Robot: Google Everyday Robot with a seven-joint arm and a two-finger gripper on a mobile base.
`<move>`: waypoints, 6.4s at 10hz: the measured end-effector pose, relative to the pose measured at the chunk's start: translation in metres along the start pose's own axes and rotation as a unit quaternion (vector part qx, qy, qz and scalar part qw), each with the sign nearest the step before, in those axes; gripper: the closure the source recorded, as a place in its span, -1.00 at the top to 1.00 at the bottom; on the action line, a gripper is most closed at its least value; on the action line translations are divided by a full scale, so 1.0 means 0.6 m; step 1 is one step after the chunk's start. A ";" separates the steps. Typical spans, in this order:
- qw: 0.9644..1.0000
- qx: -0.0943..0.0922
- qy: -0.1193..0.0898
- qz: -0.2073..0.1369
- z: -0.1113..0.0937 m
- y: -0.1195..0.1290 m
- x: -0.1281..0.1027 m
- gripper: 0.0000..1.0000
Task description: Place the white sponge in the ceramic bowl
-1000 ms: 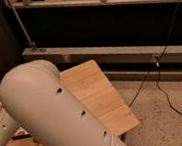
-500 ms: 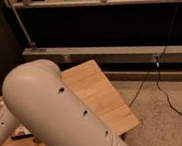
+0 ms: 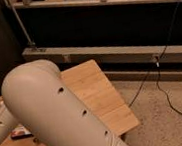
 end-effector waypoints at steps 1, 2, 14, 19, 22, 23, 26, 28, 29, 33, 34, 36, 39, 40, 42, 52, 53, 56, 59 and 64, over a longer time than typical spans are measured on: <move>1.000 -0.003 0.003 0.004 0.002 0.004 0.000 0.30; 1.000 -0.007 0.004 0.006 0.003 0.006 -0.002 0.30; 1.000 -0.005 0.029 0.008 0.051 0.018 0.007 0.30; 0.999 -0.020 0.027 0.008 0.070 0.026 0.011 -0.33; 1.000 -0.022 0.022 0.005 0.065 0.021 0.013 -0.91; 1.000 -0.021 0.019 0.004 0.058 0.017 0.014 -1.00; 1.000 -0.014 0.010 0.010 0.031 -0.004 0.023 -1.00; 1.000 -0.003 -0.003 0.017 0.000 -0.028 0.032 -1.00; 1.000 0.003 -0.008 0.021 -0.013 -0.040 0.037 -1.00; 0.998 0.041 -0.031 0.031 -0.086 -0.100 0.058 -1.00; 0.998 0.049 -0.033 0.030 -0.097 -0.111 0.059 -1.00; 0.996 0.069 -0.035 0.032 -0.130 -0.148 0.067 -1.00; 0.994 0.095 -0.030 0.051 -0.169 -0.213 0.092 -1.00; 0.992 0.104 -0.023 0.064 -0.182 -0.242 0.109 -1.00; 0.990 0.116 -0.021 0.082 -0.206 -0.286 0.131 -1.00; 0.977 0.118 -0.016 0.177 -0.232 -0.415 0.263 -1.00; 0.977 0.108 -0.012 0.181 -0.214 -0.419 0.279 -1.00; 0.979 0.093 0.000 0.183 -0.184 -0.425 0.296 -1.00; 0.979 0.084 0.015 0.184 -0.160 -0.438 0.306 -1.00; 0.981 0.067 0.044 0.179 -0.115 -0.440 0.305 -1.00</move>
